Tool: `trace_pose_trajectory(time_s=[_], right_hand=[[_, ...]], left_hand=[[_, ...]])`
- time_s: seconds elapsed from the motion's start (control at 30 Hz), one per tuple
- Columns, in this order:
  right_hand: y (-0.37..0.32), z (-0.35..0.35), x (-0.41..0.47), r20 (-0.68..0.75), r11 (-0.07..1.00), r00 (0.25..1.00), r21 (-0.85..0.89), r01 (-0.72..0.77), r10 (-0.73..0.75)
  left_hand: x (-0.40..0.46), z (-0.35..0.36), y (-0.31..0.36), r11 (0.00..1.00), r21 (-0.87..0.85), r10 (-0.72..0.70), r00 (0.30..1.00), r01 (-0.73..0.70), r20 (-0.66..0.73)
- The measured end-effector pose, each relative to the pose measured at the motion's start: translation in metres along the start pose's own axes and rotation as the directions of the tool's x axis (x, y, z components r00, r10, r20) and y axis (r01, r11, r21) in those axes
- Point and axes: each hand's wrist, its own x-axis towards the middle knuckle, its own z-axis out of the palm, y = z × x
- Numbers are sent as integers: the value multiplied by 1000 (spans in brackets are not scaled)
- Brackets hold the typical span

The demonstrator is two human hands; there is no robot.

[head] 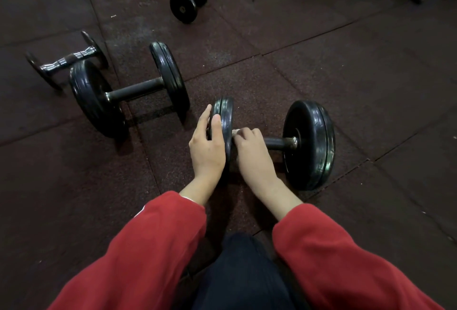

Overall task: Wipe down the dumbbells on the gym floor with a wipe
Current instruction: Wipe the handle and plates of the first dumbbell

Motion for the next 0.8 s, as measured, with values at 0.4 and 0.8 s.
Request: trace_pose_trajectory(time_s=[0.4,0.8], right_hand=[[31,22,-38,-40,996,998,71,50,-47],[25,27,-32,-30,993,993,26,116,-116]], left_hand=[[-2,-1,-2,1000,-8,11,1000,-11,16],[-1,0,-1,1000,-14,3,1000,-3,15]])
